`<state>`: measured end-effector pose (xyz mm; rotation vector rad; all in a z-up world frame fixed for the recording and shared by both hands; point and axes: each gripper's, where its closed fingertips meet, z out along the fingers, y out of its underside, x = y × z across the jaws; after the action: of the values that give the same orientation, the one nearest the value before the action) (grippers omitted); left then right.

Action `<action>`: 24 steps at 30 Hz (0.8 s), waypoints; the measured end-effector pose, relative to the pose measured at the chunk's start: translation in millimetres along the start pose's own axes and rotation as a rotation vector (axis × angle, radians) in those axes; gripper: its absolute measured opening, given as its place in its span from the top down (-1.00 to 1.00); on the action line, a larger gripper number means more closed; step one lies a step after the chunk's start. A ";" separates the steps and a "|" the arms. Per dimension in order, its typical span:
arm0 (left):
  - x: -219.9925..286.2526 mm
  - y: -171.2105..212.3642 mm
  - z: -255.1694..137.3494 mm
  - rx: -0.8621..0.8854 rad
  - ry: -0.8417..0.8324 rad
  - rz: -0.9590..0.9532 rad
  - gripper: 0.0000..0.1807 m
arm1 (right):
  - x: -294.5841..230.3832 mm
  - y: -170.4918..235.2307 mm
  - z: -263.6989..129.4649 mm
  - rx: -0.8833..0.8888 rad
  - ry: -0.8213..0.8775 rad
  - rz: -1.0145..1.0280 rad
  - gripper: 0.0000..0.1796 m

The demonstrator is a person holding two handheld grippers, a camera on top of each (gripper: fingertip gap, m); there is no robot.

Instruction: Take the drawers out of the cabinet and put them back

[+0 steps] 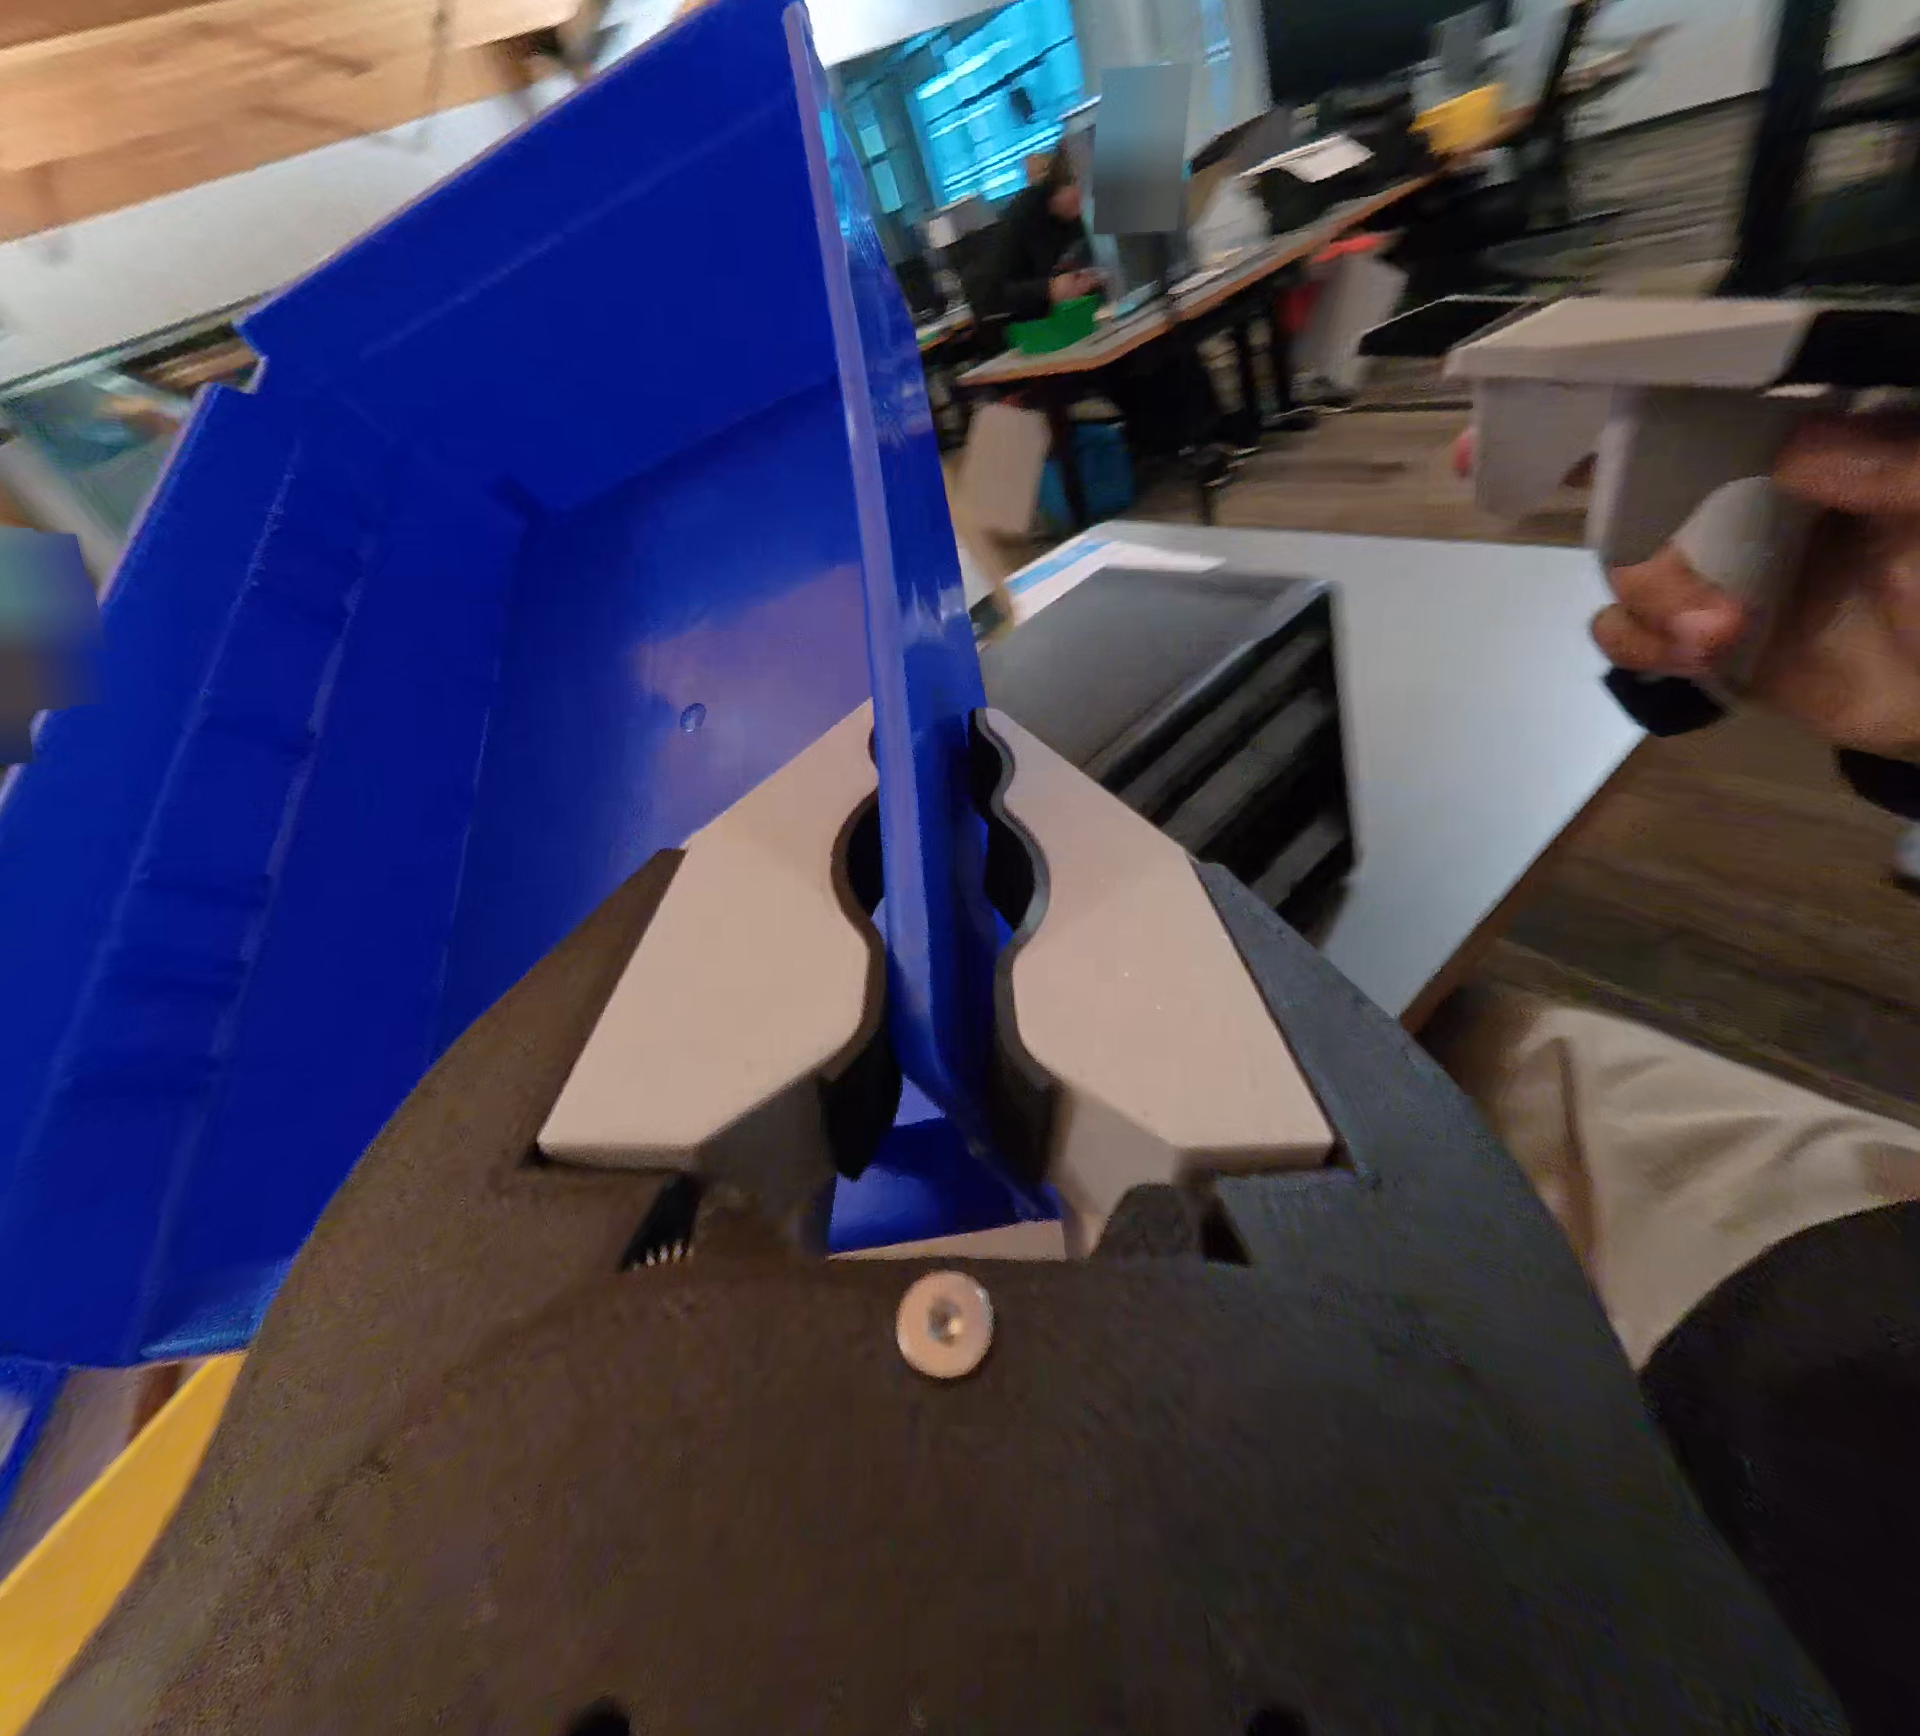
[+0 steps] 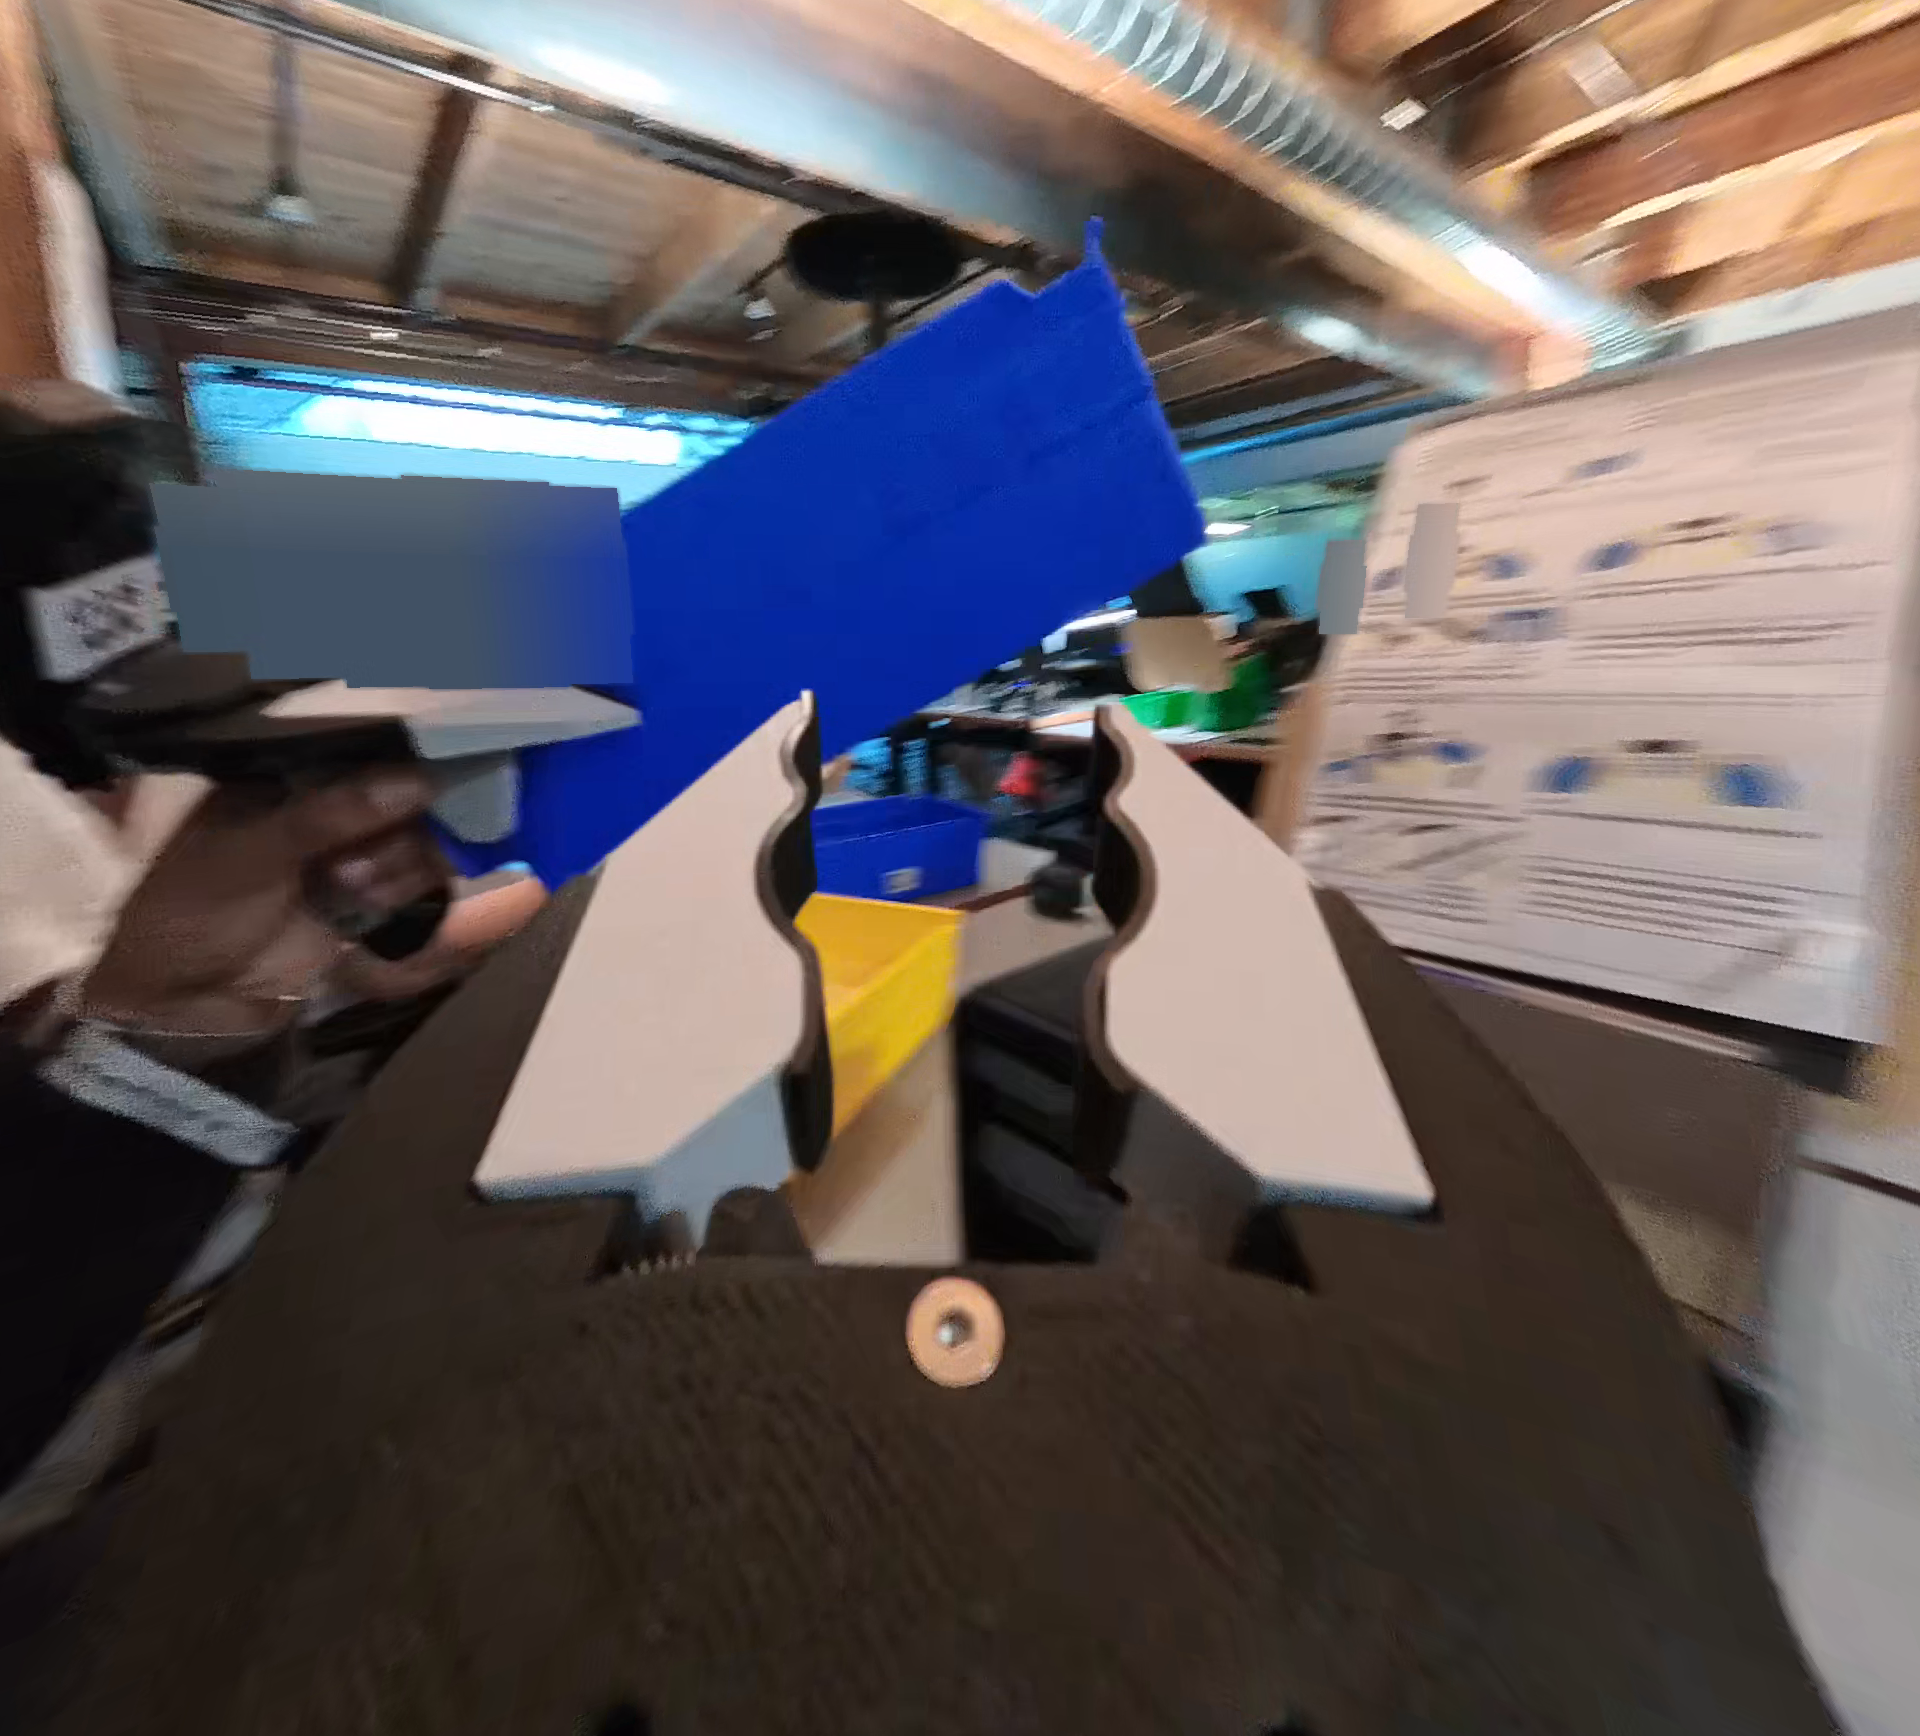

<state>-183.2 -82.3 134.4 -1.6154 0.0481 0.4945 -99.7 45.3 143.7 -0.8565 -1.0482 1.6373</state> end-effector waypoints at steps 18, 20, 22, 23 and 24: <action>346.0 -57.5 211.9 0.020 0.755 0.077 0.94 | 206.0 -42.0 -345.4 0.270 0.866 0.000 0.33; 364.3 -36.0 234.4 -0.005 0.745 0.087 0.94 | 206.6 -41.1 -349.6 0.273 0.883 -0.010 0.31; 375.7 -8.1 255.8 -0.044 0.715 0.099 0.94 | 205.7 -34.3 -344.9 0.245 0.876 -0.008 0.29; 379.3 6.9 265.2 -0.065 0.694 0.103 0.94 | 205.3 -28.9 -340.9 0.223 0.871 -0.004 0.28; 382.3 21.9 273.6 -0.087 0.677 0.100 0.94 | 204.7 -22.9 -336.1 0.198 0.865 -0.004 0.28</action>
<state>77.1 276.8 -23.0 -1.8089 0.6223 0.0053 152.0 324.9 25.8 -1.2518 -0.2756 1.1365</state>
